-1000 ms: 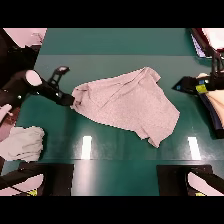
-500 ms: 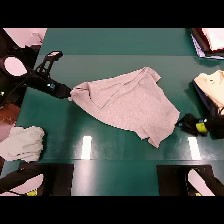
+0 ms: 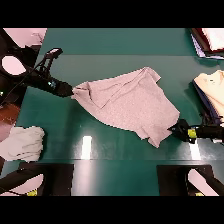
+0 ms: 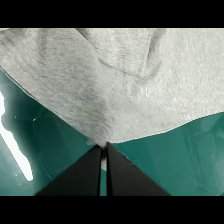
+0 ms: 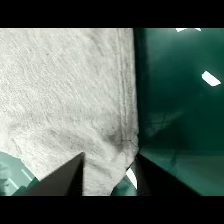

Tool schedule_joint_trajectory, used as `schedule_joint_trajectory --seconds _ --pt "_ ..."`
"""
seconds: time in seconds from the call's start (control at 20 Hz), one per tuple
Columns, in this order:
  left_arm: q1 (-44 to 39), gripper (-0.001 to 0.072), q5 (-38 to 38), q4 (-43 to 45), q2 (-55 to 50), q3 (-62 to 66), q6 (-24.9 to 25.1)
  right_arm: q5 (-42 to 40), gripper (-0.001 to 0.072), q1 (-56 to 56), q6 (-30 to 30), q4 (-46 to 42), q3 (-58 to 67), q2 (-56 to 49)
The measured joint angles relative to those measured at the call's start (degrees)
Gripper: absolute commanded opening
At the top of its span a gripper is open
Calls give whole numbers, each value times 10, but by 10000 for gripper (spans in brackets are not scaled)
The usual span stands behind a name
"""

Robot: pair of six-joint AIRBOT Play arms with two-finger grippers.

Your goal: Fold the shirts.

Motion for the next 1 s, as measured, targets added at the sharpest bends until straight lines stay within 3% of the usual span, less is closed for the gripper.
schedule_joint_trajectory --seconds 0.1,0.15,0.5,0.85,1.0 --pt "0 22 1 -1 0 0 -2 0 59 -1 -19 17 -2 -23" --pt "0 22 0 -2 0 0 -4 2 17 -1 -28 19 -2 -30" --pt "0 22 15 -13 3 90 -54 24 16 -1 -49 35 124 32" --pt "0 23 31 -16 9 424 -85 -28 16 -1 -39 36 471 107" --pt "0 23 62 -17 48 495 -89 -52 16 -1 -38 34 615 114"
